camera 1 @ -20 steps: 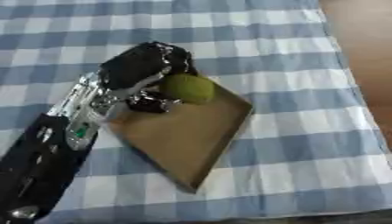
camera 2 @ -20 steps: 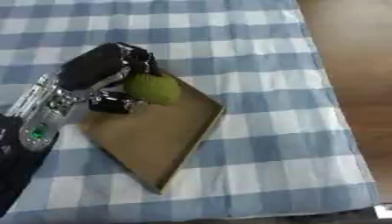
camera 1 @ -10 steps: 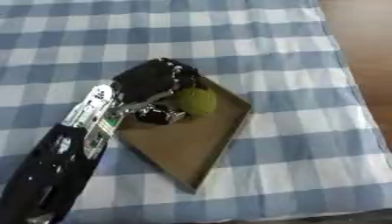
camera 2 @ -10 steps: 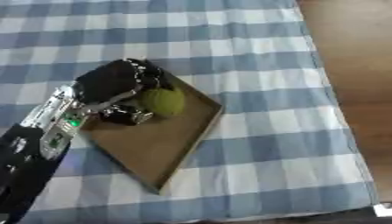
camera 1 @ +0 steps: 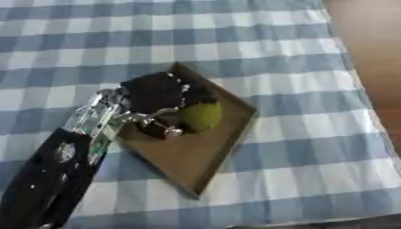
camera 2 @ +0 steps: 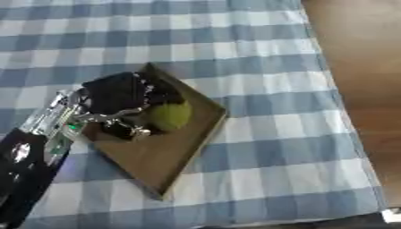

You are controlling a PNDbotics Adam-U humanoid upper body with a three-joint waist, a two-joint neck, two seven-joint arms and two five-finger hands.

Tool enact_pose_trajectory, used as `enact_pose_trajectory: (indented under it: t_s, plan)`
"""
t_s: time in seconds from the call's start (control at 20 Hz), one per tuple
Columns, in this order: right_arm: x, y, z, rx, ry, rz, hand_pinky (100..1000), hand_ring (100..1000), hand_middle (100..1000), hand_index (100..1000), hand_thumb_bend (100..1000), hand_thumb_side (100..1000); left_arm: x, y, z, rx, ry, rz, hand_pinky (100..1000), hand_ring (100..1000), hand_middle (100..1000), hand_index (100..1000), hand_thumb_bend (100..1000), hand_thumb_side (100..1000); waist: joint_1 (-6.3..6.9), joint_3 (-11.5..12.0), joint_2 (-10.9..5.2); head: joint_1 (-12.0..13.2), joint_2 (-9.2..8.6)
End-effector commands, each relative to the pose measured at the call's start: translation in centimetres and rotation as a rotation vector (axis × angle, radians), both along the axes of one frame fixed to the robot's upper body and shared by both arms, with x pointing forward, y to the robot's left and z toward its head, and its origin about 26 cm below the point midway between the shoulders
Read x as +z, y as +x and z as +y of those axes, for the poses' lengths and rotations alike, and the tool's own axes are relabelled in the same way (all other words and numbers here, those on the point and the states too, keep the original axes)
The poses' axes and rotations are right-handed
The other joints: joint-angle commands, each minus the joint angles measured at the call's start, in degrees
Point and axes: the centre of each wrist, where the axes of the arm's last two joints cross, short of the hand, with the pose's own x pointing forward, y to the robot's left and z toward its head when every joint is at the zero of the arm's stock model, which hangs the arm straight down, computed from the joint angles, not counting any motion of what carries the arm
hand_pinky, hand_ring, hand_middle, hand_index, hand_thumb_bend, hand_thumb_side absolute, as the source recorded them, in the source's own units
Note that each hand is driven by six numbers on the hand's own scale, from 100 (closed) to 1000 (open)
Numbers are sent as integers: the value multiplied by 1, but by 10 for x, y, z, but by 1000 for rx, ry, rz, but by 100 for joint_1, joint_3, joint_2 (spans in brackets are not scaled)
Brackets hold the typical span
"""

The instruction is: Pick up objects on the table and place them in the box.

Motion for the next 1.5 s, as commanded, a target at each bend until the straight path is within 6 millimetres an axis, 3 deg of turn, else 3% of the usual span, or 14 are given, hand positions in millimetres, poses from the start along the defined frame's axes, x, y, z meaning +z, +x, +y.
enact_pose_trajectory:
  t_s: [0.05,0.1,0.15,0.2,0.3,0.65,1.0,1.1,1.15,1.2,1.35,1.5]
  plan:
    - [12,-5,-6,-16,-8,-27,810,736,654,794,100,470,13,0,5,9,7,-48,856,905,859,983,589,599,-9,3,-127,-23,-10]
    - [12,-5,-6,-17,-9,-27,810,736,654,794,100,470,13,0,6,9,2,-51,857,907,859,984,591,617,-8,5,-129,-27,-7]
    - [12,-5,-6,-18,-9,-27,810,736,654,795,100,469,14,-1,7,10,-5,-53,856,906,859,983,538,635,-8,8,-131,-32,-6]
    - [12,-5,-6,-19,-10,-27,810,736,654,795,100,470,16,-1,8,11,-15,-56,854,905,857,981,585,628,-6,12,-133,-38,-5]
    - [11,-5,-7,-21,-11,-26,810,736,654,795,100,470,19,-1,10,14,-39,-60,849,900,851,978,565,624,-3,18,-137,-44,0]
    - [10,-5,-12,-45,-16,-19,810,736,654,795,100,470,52,-9,32,41,-190,-110,840,893,846,959,490,636,-2,40,-155,-98,21]
    - [9,-6,-18,-65,-9,-22,810,736,654,795,100,470,98,-36,52,-8,-434,-156,813,865,825,938,297,548,-5,106,-154,-151,27]
    - [9,-7,-17,-65,-5,-26,810,736,654,795,100,470,110,-46,61,-29,-526,-152,810,862,822,936,294,542,-4,120,-152,-158,25]
    - [10,-7,-17,-65,-3,-27,810,734,654,795,100,470,113,-49,63,-33,-553,-145,785,837,806,928,190,523,-5,125,-151,-162,23]
    - [10,-8,-17,-65,3,-31,809,734,654,795,100,470,116,-53,74,-34,-624,-138,782,834,804,926,252,510,-8,148,-147,-178,15]
    - [12,-11,-17,-65,18,-43,809,733,654,795,100,470,116,-59,111,-4,-788,-126,771,819,792,907,234,479,-13,180,-133,-201,-12]
    - [13,-13,-16,-64,22,-46,809,733,654,795,100,470,116,-62,121,3,-830,-125,771,819,792,907,234,479,-13,179,-129,-197,-17]
